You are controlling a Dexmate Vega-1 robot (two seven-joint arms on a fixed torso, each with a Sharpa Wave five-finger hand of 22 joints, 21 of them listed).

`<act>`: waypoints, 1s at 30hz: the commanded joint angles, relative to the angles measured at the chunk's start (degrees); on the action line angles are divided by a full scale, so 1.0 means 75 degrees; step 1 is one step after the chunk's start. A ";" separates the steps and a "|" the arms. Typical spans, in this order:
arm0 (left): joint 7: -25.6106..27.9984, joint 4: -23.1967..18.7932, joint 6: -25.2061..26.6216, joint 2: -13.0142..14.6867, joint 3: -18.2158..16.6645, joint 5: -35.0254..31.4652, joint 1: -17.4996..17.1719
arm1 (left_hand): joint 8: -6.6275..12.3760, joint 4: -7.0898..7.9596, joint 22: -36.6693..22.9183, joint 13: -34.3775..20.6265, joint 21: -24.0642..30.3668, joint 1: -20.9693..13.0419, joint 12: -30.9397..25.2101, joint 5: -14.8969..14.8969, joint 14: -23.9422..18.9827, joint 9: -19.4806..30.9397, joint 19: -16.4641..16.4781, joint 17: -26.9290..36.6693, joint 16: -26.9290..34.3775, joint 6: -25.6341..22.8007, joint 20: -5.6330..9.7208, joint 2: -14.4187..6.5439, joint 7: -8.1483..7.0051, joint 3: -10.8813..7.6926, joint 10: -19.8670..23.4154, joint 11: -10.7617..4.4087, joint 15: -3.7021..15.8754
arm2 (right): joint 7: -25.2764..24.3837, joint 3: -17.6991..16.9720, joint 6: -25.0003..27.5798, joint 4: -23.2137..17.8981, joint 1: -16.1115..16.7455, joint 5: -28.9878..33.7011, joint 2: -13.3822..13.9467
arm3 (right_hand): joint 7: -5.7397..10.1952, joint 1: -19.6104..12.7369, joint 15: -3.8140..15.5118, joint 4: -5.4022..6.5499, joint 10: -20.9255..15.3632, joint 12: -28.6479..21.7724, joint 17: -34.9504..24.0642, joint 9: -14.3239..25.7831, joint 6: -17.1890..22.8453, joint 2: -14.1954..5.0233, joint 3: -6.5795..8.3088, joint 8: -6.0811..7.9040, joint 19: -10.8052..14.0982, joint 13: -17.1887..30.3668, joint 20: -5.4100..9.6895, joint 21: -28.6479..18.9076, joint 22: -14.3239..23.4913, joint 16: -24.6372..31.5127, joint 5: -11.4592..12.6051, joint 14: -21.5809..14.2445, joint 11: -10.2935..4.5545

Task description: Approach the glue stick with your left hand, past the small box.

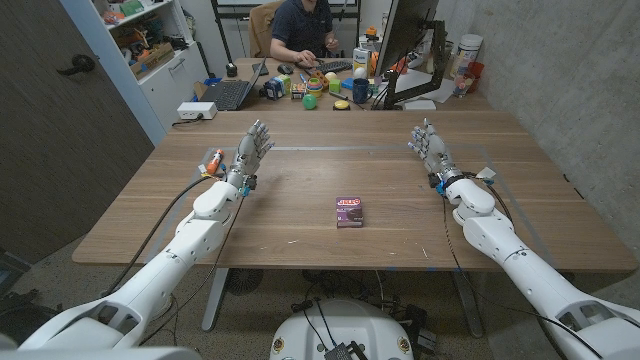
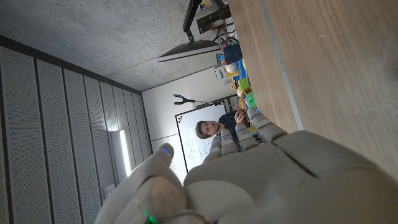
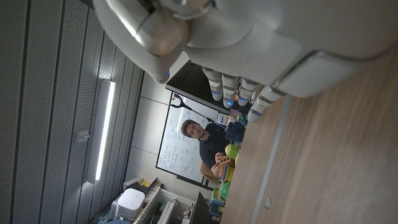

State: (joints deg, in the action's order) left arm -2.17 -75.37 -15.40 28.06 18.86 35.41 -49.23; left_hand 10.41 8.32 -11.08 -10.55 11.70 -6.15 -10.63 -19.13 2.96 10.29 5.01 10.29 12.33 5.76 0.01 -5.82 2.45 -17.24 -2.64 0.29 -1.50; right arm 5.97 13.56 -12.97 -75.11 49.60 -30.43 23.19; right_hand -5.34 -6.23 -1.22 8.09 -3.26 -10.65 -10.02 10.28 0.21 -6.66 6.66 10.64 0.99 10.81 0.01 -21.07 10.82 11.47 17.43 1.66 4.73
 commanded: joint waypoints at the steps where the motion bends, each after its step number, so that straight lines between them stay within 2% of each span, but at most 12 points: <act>1: -0.0290 -0.0203 0.0275 -0.0590 -0.0822 -0.0777 -0.0271 | 0.0033 0.0003 -0.0035 -0.0032 0.0045 -0.0001 -0.0046 -0.0054 0.0085 0.0015 0.0076 0.0029 0.0032 0.0078 0.0006 -0.0180 0.0007 -0.0058 -0.0083 -0.0025 0.0004 | 0.1852 -0.2826 0.0914 -0.0203 0.0208 0.2810 -0.2481 | -0.0037 -0.0077 -0.0008 0.0043 0.0015 -0.0044 -0.0025 0.0040 0.0016 -0.0072 -0.0010 0.0034 0.0036 0.0012 -0.0025 -0.0016 0.0025 0.0038 0.0054 0.0070 0.0047; 6: -0.0242 -0.0301 0.0147 -0.0768 -0.1091 -0.1247 -0.0341 | 0.0030 0.0000 -0.0034 -0.0033 0.0029 -0.0007 -0.0035 -0.0059 0.0129 0.0014 0.0038 0.0028 0.0013 0.0084 0.0024 -0.0191 -0.0016 -0.0064 -0.0115 -0.0053 0.0039 | 0.2526 -0.3691 0.0980 -0.0237 0.0079 0.3733 -0.3294 | -0.0035 -0.0077 0.0011 0.0043 0.0011 -0.0045 -0.0025 0.0040 0.0015 -0.0071 -0.0013 0.0032 0.0038 0.0011 -0.0029 -0.0008 0.0025 0.0036 0.0055 0.0072 0.0040; 9: -0.0199 -0.0255 -0.0224 -0.0845 -0.1216 -0.1626 -0.0337 | 0.0036 -0.0006 -0.0033 -0.0032 0.0032 -0.0020 -0.0039 -0.0065 0.0123 0.0014 0.0045 0.0027 0.0015 0.0066 0.0038 -0.0211 -0.0058 -0.0076 -0.0109 -0.0123 0.0049 | 0.2816 -0.4101 0.1027 -0.0287 0.0005 0.4148 -0.3678 | -0.0038 -0.0077 0.0019 0.0043 0.0009 -0.0045 -0.0025 0.0040 0.0014 -0.0070 -0.0014 0.0032 0.0039 0.0011 -0.0035 -0.0004 0.0025 0.0036 0.0055 0.0071 0.0039; 13: 0.0171 -0.0233 -0.0722 -0.0947 -0.1402 -0.2240 -0.0348 | 0.0095 -0.0055 -0.0029 -0.0029 0.0036 -0.0087 -0.0066 -0.0083 0.0060 0.0012 0.0065 0.0016 0.0029 -0.0118 0.0021 -0.0225 -0.0450 -0.0110 -0.0030 -0.0189 0.0140 | 0.3146 -0.4534 0.1023 -0.0323 -0.0088 0.4588 -0.4059 | -0.0034 -0.0077 0.0024 0.0043 0.0007 -0.0045 -0.0024 0.0040 0.0013 -0.0069 -0.0017 0.0031 0.0032 0.0011 -0.0054 0.0005 0.0025 0.0036 0.0055 0.0069 0.0028; 15: 0.0535 -0.0361 -0.0783 -0.0929 -0.1483 -0.2679 -0.0405 | 0.0110 -0.0086 -0.0026 -0.0027 0.0033 -0.0128 -0.0072 -0.0092 0.0029 0.0011 0.0063 0.0011 0.0033 -0.0187 -0.0008 -0.0224 -0.0611 -0.0128 0.0002 -0.0206 0.0171 | 0.3278 -0.4708 0.1006 -0.0339 -0.0129 0.4775 -0.4208 | -0.0033 -0.0077 0.0028 0.0044 0.0005 -0.0046 -0.0024 0.0040 0.0017 -0.0069 -0.0018 0.0032 0.0035 0.0011 -0.0073 0.0007 0.0025 0.0036 0.0055 0.0068 0.0038; 21: 0.1843 -0.0668 -0.0925 -0.0822 -0.1670 -0.4280 -0.0588 | 0.0145 -0.0140 -0.0021 -0.0023 0.0043 -0.0248 -0.0102 -0.0116 -0.0094 0.0012 0.0100 -0.0003 0.0061 -0.0350 -0.0159 -0.0334 -0.0766 -0.0229 0.0135 -0.0326 0.0252 | 0.3589 -0.5125 0.0932 -0.0372 -0.0251 0.5171 -0.4543 | -0.0042 -0.0078 0.0059 0.0043 -0.0022 -0.0055 -0.0023 0.0040 0.0026 -0.0068 -0.0021 0.0035 0.0043 0.0011 -0.0139 0.0015 0.0026 0.0044 0.0056 0.0043 0.0013; 25: 0.2794 -0.0842 -0.0926 -0.0760 -0.1743 -0.5410 -0.0664 | 0.0143 -0.0181 -0.0017 -0.0019 0.0052 -0.0379 -0.0100 -0.0134 -0.0173 0.0011 0.0136 -0.0013 0.0070 -0.0411 -0.0183 -0.0481 -0.0900 -0.0365 0.0197 -0.0387 0.0310 | 0.3754 -0.5313 0.0898 -0.0343 -0.0345 0.5355 -0.4685 | -0.0040 -0.0079 0.0066 0.0043 -0.0026 -0.0055 -0.0022 0.0039 0.0032 -0.0067 -0.0022 0.0036 0.0045 0.0011 -0.0144 0.0019 0.0026 0.0046 0.0056 0.0033 0.0010; 28: 0.3303 -0.0952 -0.0869 -0.0732 -0.1800 -0.5988 -0.0691 | 0.0129 -0.0208 -0.0015 -0.0017 0.0074 -0.0495 -0.0094 -0.0144 -0.0212 0.0012 0.0202 -0.0019 0.0066 -0.0423 -0.0110 -0.0598 -0.0903 -0.0497 0.0237 -0.0471 0.0364 | 0.3860 -0.5417 0.0840 -0.0287 -0.0413 0.5476 -0.4751 | -0.0045 -0.0080 0.0071 0.0043 -0.0033 -0.0057 -0.0021 0.0039 0.0036 -0.0066 -0.0024 0.0037 0.0044 0.0011 -0.0142 0.0026 0.0026 0.0050 0.0056 0.0018 0.0012; 30: 0.3625 -0.0994 -0.0833 -0.0722 -0.1834 -0.6324 -0.0695 | 0.0135 -0.0214 -0.0015 -0.0016 0.0079 -0.0555 -0.0090 -0.0145 -0.0235 0.0014 0.0225 -0.0021 0.0065 -0.0463 -0.0053 -0.0652 -0.0855 -0.0575 0.0254 -0.0458 0.0383 | 0.3909 -0.5485 0.0846 -0.0278 -0.0451 0.5537 -0.4802 | -0.0047 -0.0080 0.0080 0.0042 -0.0032 -0.0055 -0.0021 0.0039 0.0041 -0.0065 -0.0025 0.0039 0.0043 0.0011 -0.0141 0.0030 0.0026 0.0051 0.0057 0.0014 0.0015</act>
State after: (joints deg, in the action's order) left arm 12.03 -80.32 -21.11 22.18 7.06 3.63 -53.39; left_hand 11.25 6.80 -11.06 -10.54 11.70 -9.39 -11.03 -19.97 1.59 10.27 6.11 10.12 12.33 2.45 -0.73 -7.84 -3.71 -20.81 -0.86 -2.67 1.04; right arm 31.47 -23.31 -6.05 -77.52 47.79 6.71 -9.37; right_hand -5.37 -6.23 -1.01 8.08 -3.27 -10.64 -10.01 10.27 0.24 -6.65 6.66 10.64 1.27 10.80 -0.73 -21.07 10.80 11.47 17.43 1.85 4.72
